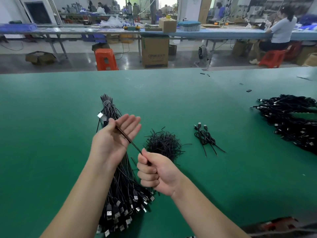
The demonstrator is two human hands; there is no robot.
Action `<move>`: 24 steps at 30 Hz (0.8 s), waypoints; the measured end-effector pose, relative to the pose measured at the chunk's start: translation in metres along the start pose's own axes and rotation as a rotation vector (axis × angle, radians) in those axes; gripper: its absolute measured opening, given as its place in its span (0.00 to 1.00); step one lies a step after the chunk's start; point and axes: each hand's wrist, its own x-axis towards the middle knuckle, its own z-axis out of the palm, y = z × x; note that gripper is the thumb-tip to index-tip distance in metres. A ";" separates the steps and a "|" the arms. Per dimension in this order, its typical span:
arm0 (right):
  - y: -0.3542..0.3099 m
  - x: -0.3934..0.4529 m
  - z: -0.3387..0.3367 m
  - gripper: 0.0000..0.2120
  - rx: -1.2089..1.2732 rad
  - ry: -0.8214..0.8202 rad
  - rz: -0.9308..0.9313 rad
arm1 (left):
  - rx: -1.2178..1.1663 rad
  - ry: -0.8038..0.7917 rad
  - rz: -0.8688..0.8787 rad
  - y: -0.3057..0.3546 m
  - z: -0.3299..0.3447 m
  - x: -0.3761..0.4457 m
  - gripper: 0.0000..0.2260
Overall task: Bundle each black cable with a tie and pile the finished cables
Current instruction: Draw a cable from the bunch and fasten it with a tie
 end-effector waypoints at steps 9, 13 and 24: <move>-0.001 -0.003 -0.021 0.13 0.278 -0.037 -0.024 | 0.796 -0.816 -0.486 0.037 -0.012 -0.023 0.19; -0.003 -0.003 -0.020 0.12 0.212 -0.028 -0.026 | 1.181 -0.833 -0.613 0.034 -0.006 -0.025 0.21; -0.002 -0.008 -0.014 0.14 -0.120 0.071 -0.051 | 1.680 -0.538 -0.357 0.018 -0.019 -0.015 0.13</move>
